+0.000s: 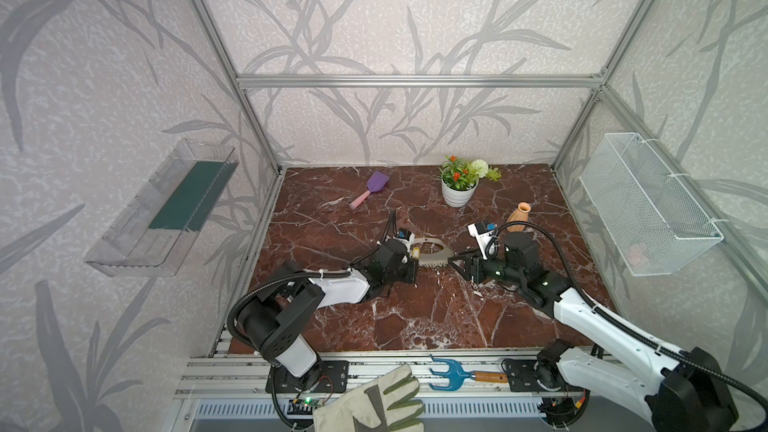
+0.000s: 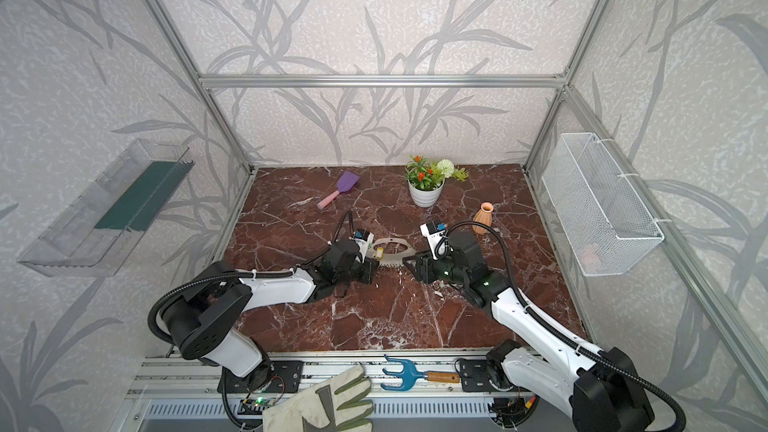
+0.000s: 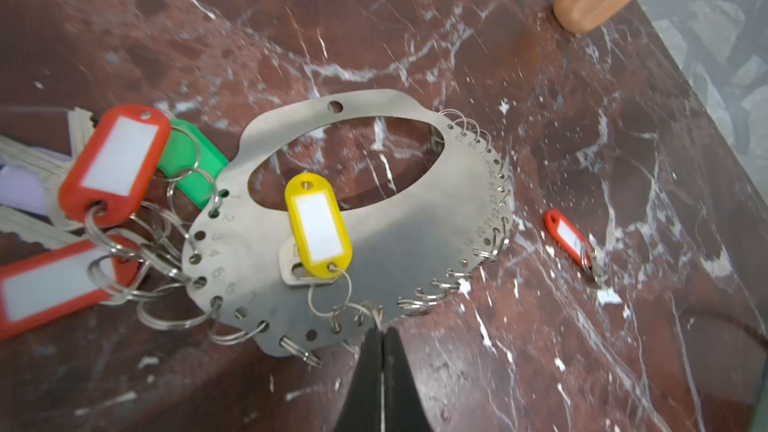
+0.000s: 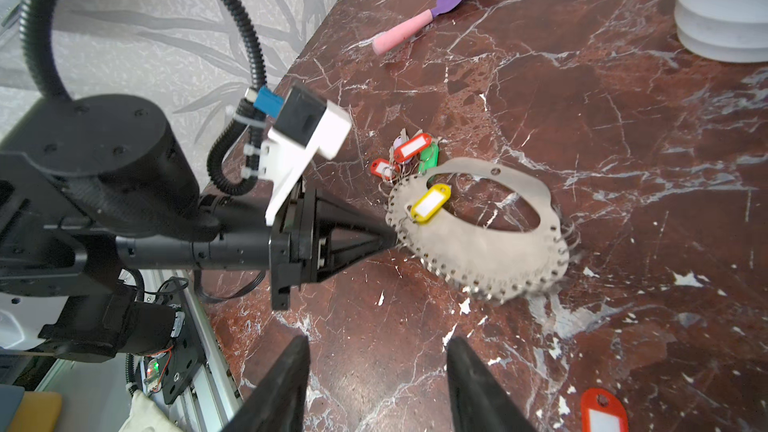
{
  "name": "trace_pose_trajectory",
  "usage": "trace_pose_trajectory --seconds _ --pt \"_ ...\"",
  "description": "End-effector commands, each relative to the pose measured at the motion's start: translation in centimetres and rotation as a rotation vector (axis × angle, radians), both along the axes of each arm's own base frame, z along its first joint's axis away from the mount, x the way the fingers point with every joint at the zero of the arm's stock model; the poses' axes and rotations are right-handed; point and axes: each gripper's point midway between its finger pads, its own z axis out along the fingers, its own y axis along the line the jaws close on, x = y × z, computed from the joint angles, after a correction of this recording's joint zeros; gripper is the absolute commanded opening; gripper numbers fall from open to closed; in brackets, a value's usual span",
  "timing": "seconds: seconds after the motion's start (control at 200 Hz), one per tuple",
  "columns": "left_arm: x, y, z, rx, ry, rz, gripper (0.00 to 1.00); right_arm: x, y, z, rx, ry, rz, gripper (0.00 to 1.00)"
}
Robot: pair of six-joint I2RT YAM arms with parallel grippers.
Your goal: Put the keys on the keyring
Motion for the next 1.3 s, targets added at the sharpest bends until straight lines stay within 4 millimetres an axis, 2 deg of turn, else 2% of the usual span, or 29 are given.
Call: trace_pose_trajectory --seconds 0.0,0.105,0.175,0.26,0.36,0.415,0.585,0.7,0.79,0.805,0.845,0.91,1.05,1.1,1.17,1.295 --pt "-0.4 0.3 2.0 -0.044 -0.009 0.035 0.2 0.8 0.1 0.5 0.015 -0.04 -0.009 0.54" --pt "-1.0 1.6 3.9 -0.072 -0.017 0.084 0.27 1.3 0.4 0.9 0.022 -0.06 -0.009 0.54" --pt "-1.5 2.8 5.1 -0.078 -0.019 0.123 0.35 1.8 0.7 1.1 0.026 -0.076 -0.006 0.54" --pt "-2.2 4.4 6.6 -0.084 -0.024 0.17 0.39 2.5 1.1 0.9 0.024 -0.085 -0.002 0.54" --pt "-3.5 4.4 8.2 -0.099 -0.019 0.113 0.41 3.3 1.8 0.6 0.037 -0.089 0.007 0.54" --pt "-3.9 4.3 8.4 -0.083 0.001 0.082 0.42 3.7 2.2 0.1 0.044 -0.076 0.015 0.54" --pt "-4.2 3.5 6.2 0.052 0.139 0.013 0.44 3.8 2.9 -1.6 0.061 -0.028 0.037 0.54" --pt "-2.7 3.0 4.4 0.144 0.171 0.022 0.53 3.8 1.6 -1.9 0.018 -0.055 -0.024 0.54" --pt "-1.6 2.6 2.9 0.214 0.203 0.034 0.57 3.9 0.5 -1.6 0.004 -0.088 -0.068 0.57" --pt "-1.5 2.5 2.5 0.227 0.21 0.031 0.58 3.8 0.3 -1.7 0.002 -0.086 -0.072 0.57" --pt "-1.3 2.3 1.7 0.265 0.22 0.024 0.74 3.8 0.1 -2.0 -0.005 -0.081 -0.077 0.57" --pt "-0.8 2.3 0.6 0.325 0.232 0.032 0.79 3.8 0.0 -2.6 -0.011 -0.064 -0.08 0.6" --pt "0.3 3.5 -0.3 0.415 0.215 0.111 0.8 3.7 0.5 -3.1 0.007 -0.04 -0.061 0.6" --pt "0.6 3.8 -0.6 0.447 0.219 0.129 0.77 3.7 0.7 -3.4 0.01 -0.029 -0.056 0.6" --pt "1.2 4.1 -0.9 0.486 0.22 0.153 0.71 3.9 0.9 -4.0 0.007 -0.01 -0.051 0.55" --pt "1.6 3.9 -1.6 0.495 0.223 0.158 0.7 4.3 2.2 -5.5 0.02 0.049 -0.009 0.41"
